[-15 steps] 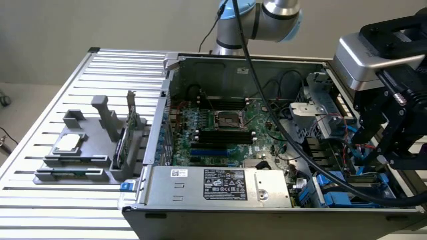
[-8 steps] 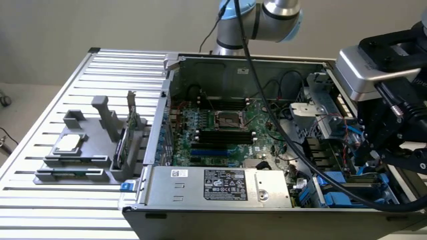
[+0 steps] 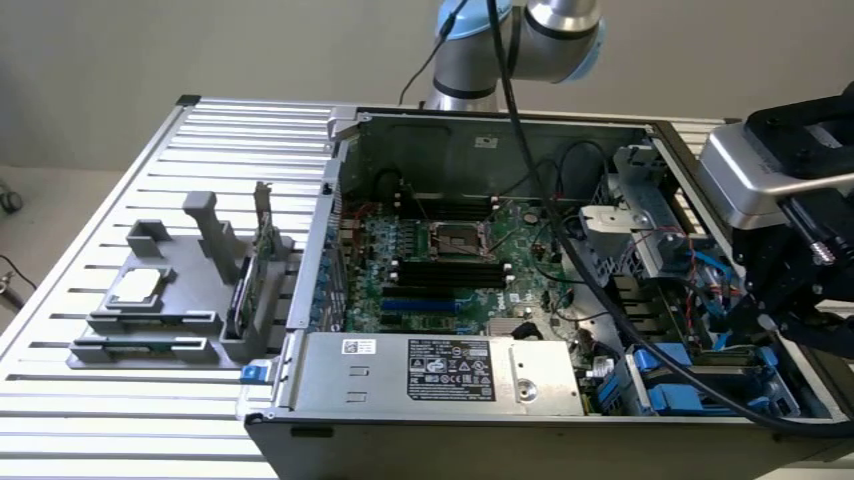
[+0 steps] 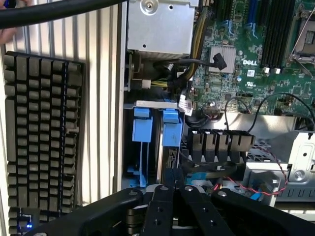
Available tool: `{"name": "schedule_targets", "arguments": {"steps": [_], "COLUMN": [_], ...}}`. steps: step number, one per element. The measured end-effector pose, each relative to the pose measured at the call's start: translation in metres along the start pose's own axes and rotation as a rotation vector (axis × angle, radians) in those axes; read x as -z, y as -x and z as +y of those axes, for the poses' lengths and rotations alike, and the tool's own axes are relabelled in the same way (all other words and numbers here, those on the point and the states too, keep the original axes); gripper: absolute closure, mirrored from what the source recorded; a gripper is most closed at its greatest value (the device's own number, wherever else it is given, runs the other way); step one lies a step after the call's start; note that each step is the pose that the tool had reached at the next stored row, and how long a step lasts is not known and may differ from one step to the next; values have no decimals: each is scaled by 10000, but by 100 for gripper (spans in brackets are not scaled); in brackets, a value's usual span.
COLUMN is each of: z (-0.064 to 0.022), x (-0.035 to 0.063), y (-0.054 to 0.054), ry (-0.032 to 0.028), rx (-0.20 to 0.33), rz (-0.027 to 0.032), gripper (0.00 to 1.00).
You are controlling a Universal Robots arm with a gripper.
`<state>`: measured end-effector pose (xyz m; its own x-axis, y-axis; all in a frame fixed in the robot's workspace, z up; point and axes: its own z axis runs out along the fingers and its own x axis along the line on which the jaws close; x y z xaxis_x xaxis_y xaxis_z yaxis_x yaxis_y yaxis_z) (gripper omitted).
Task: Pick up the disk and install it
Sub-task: 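Insert the disk into the insertion slot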
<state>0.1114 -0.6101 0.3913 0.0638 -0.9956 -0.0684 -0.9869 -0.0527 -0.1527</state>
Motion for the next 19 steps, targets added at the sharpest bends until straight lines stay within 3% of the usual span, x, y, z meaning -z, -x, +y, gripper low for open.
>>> {"name": "schedule_targets", "arguments": {"steps": [5, 19], "z": [-95, -70], "x": [-106, -358], "y": [-13, -20], "ry": [0, 4], "rx": [0, 55], "rz": [-1, -9], "gripper": [89, 89]}}
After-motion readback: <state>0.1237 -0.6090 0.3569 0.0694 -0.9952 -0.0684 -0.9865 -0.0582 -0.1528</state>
